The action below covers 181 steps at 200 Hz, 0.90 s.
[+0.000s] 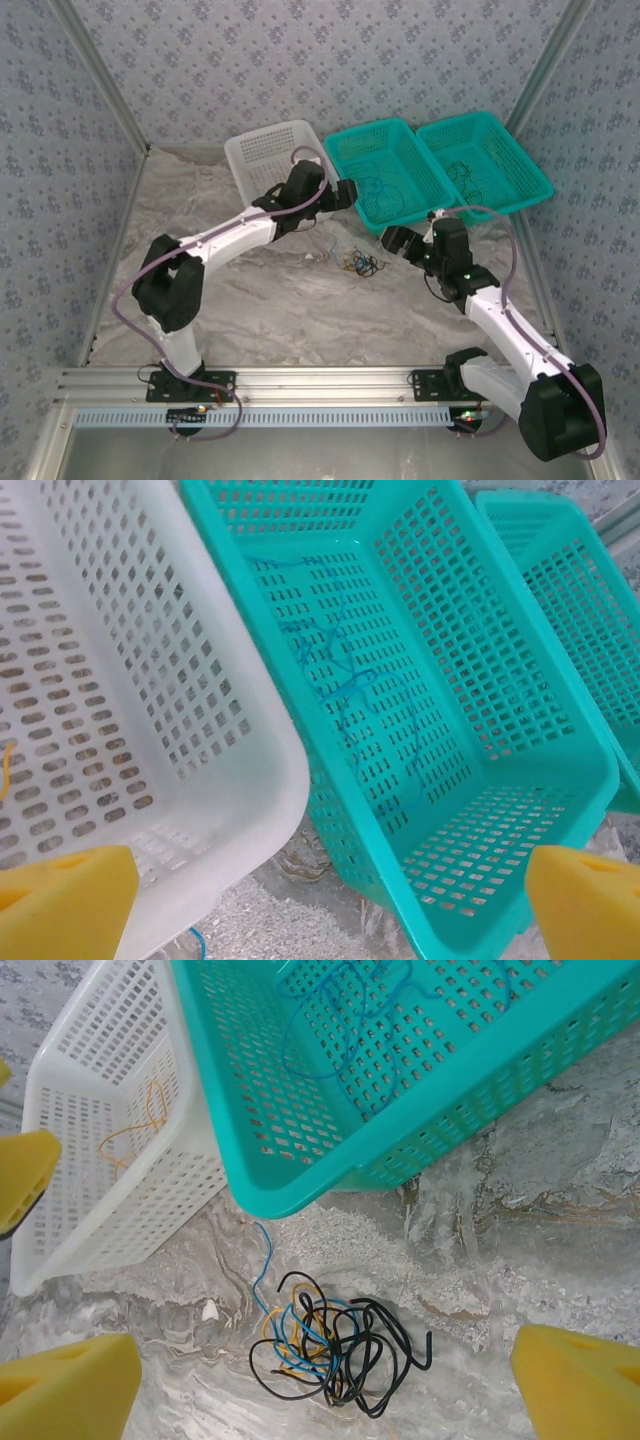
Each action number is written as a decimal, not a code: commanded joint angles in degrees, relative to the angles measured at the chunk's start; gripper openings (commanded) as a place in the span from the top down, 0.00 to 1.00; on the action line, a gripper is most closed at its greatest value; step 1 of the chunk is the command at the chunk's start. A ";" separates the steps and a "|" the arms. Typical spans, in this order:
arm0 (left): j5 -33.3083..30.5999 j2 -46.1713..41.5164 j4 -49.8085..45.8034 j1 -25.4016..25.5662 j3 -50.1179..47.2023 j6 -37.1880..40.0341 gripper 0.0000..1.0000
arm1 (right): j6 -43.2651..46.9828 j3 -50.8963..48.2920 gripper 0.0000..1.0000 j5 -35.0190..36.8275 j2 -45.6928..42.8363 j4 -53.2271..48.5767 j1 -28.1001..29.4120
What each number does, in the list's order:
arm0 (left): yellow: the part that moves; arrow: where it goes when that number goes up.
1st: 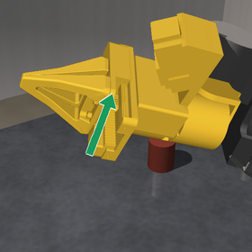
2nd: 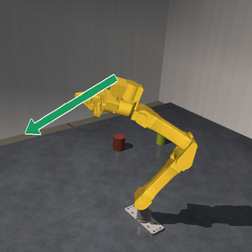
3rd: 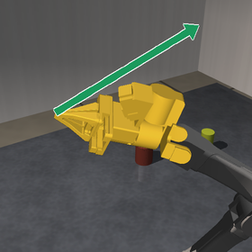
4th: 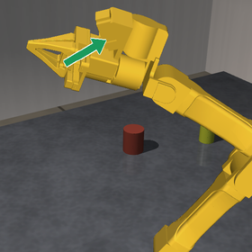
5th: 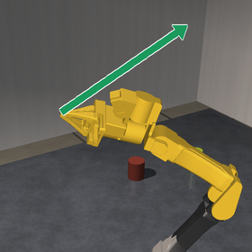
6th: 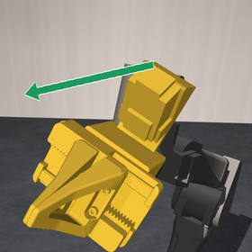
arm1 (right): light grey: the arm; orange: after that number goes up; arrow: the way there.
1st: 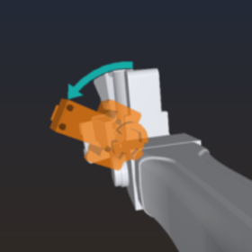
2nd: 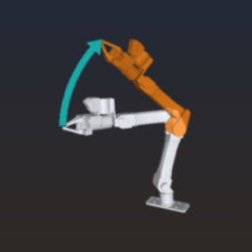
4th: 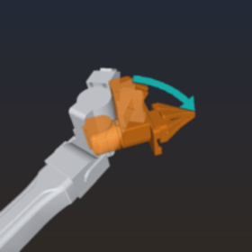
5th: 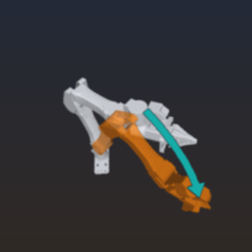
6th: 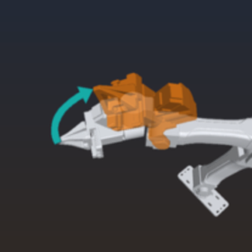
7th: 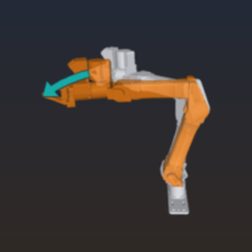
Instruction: Untangle the cables
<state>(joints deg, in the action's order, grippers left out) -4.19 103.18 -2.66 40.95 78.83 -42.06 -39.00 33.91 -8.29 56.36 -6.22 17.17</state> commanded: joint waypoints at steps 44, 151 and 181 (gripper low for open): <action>-3.92 -7.03 6.57 1.66 -8.15 -7.47 0.01 | -3.19 -1.30 0.04 5.44 2.34 4.25 4.10; -3.10 -10.16 0.70 1.63 -12.65 -11.03 0.01 | 4.17 5.08 0.14 10.93 14.76 -1.96 11.92; -4.35 -10.88 -0.67 1.59 -13.07 -10.79 0.01 | 3.54 8.81 0.31 14.43 19.85 -2.67 15.30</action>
<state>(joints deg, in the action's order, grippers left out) -6.37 95.22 -1.76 42.46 66.13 -52.21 -35.46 38.98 0.97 73.47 -7.49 30.02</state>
